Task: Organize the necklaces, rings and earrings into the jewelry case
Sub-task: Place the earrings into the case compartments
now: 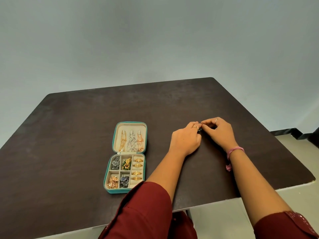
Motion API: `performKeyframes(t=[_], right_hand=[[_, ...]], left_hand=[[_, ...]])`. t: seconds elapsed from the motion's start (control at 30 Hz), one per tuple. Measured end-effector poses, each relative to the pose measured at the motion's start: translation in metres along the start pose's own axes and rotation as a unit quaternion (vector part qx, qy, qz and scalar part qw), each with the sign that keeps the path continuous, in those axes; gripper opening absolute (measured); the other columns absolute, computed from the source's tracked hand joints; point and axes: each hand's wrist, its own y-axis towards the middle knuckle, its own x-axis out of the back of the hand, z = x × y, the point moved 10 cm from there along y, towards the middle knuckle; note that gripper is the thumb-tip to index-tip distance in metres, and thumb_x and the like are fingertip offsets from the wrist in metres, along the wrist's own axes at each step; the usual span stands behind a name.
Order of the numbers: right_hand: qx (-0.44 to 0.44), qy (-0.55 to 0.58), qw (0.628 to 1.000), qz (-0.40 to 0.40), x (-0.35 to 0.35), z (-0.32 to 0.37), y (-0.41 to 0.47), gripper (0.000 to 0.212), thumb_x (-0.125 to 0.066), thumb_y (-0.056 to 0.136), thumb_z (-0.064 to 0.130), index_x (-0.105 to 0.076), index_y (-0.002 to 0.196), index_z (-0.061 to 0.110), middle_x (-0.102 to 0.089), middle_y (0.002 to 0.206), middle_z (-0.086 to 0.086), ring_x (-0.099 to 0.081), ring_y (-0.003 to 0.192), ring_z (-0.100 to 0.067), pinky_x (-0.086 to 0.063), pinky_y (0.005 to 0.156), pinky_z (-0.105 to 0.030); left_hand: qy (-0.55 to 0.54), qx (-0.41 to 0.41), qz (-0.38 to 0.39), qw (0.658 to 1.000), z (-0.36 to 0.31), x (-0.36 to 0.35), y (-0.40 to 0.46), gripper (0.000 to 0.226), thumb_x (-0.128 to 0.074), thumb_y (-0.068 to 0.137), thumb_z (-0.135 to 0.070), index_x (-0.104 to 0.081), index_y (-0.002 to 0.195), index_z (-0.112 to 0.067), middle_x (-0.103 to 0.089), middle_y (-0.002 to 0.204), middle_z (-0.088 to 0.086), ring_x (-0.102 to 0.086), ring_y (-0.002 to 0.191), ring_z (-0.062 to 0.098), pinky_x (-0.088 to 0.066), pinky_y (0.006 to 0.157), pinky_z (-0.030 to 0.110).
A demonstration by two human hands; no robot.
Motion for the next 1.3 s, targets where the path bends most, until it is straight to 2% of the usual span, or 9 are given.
performKeyframes(t=[0.1, 0.33, 0.5, 0.6, 0.73, 0.8, 0.97, 1.13, 1.3], right_hand=[[-0.003, 0.007, 1.000, -0.002, 0.000, 0.000, 0.000, 0.010, -0.068, 0.083, 0.020, -0.073, 0.092, 0.025, -0.066, 0.094, 0.007, -0.059, 0.083, -0.004, -0.040, 0.070, -0.013], [-0.013, 0.091, 0.996, -0.008, 0.002, 0.003, -0.003, 0.009, -0.065, 0.086, 0.016, -0.070, 0.093, 0.019, -0.069, 0.090, 0.006, -0.062, 0.082, -0.001, -0.043, 0.067, -0.003], [-0.008, 0.168, 0.986, -0.012, 0.007, 0.006, -0.009, 0.014, -0.065, 0.088, 0.015, -0.071, 0.101, 0.017, -0.071, 0.093, 0.000, -0.066, 0.087, -0.010, -0.051, 0.076, -0.019], [-0.009, 0.216, 0.976, -0.004, 0.008, 0.009, -0.013, 0.016, -0.065, 0.088, 0.015, -0.072, 0.102, 0.021, -0.072, 0.096, -0.001, -0.066, 0.090, -0.011, -0.051, 0.077, -0.018], [-0.010, 0.266, 0.964, -0.009, 0.012, 0.017, -0.023, 0.018, -0.065, 0.088, 0.011, -0.072, 0.103, 0.017, -0.073, 0.098, -0.001, -0.066, 0.092, -0.006, -0.049, 0.078, -0.013], [-0.013, 0.290, 0.957, -0.008, 0.012, 0.022, -0.029, 0.019, -0.065, 0.088, 0.010, -0.071, 0.105, 0.014, -0.073, 0.098, 0.002, -0.066, 0.094, -0.003, -0.048, 0.079, -0.012], [-0.026, 0.341, 0.940, -0.012, 0.007, 0.034, -0.046, 0.019, -0.065, 0.087, 0.008, -0.072, 0.105, 0.009, -0.073, 0.097, 0.003, -0.066, 0.096, -0.002, -0.049, 0.084, -0.014], [-0.055, 0.392, 0.918, -0.001, 0.001, 0.052, -0.060, 0.020, -0.056, 0.094, 0.018, -0.072, 0.104, 0.014, -0.074, 0.096, 0.007, -0.065, 0.094, -0.001, -0.047, 0.084, -0.020], [-0.059, 0.404, 0.912, 0.034, 0.005, 0.079, -0.067, 0.032, -0.041, 0.099, 0.031, -0.073, 0.100, 0.026, -0.073, 0.101, 0.010, -0.060, 0.101, -0.006, -0.039, 0.092, -0.033]], left_hand=[[-0.017, 0.002, -0.005, 1.000, 0.003, 0.001, 0.000, 0.045, -0.038, 0.095, -0.025, -0.047, 0.138, -0.029, -0.041, 0.145, -0.015, -0.061, 0.104, 0.023, -0.043, 0.076, 0.031], [-0.108, 0.009, -0.020, 0.994, 0.011, 0.006, -0.003, 0.042, -0.043, 0.093, -0.023, -0.052, 0.133, -0.028, -0.047, 0.139, -0.017, -0.053, 0.118, 0.011, -0.045, 0.091, 0.031], [-0.222, 0.021, -0.035, 0.974, 0.018, 0.008, -0.006, 0.041, -0.046, 0.092, -0.015, -0.055, 0.131, -0.026, -0.051, 0.134, -0.016, -0.055, 0.114, 0.010, -0.046, 0.096, 0.030], [-0.318, 0.030, -0.053, 0.946, 0.020, 0.010, -0.012, 0.043, -0.044, 0.091, -0.002, -0.059, 0.127, -0.020, -0.055, 0.127, -0.013, -0.059, 0.110, 0.015, -0.045, 0.100, 0.029], [-0.400, 0.062, -0.086, 0.910, 0.020, 0.023, -0.026, 0.037, -0.050, 0.092, -0.001, -0.062, 0.123, -0.015, -0.059, 0.118, -0.012, -0.055, 0.103, -0.003, -0.040, 0.089, 0.005], [-0.442, 0.078, -0.107, 0.887, 0.021, 0.028, -0.033, 0.033, -0.055, 0.091, -0.003, -0.065, 0.120, -0.015, -0.063, 0.116, -0.009, -0.056, 0.097, -0.008, -0.040, 0.083, 0.002], [-0.540, 0.124, -0.141, 0.821, 0.027, 0.028, -0.052, 0.026, -0.062, 0.090, -0.009, -0.068, 0.114, -0.019, -0.068, 0.113, -0.006, -0.062, 0.104, 0.002, -0.048, 0.085, 0.013], [-0.627, 0.147, -0.197, 0.739, 0.026, 0.049, -0.066, 0.022, -0.067, 0.086, -0.003, -0.069, 0.108, -0.005, -0.072, 0.097, -0.001, -0.067, 0.088, -0.001, -0.050, 0.074, 0.012], [-0.656, 0.141, -0.229, 0.705, 0.028, 0.075, -0.073, 0.016, -0.073, 0.082, -0.007, -0.074, 0.095, -0.014, -0.075, 0.091, -0.001, -0.068, 0.085, 0.005, -0.052, 0.076, 0.018]])
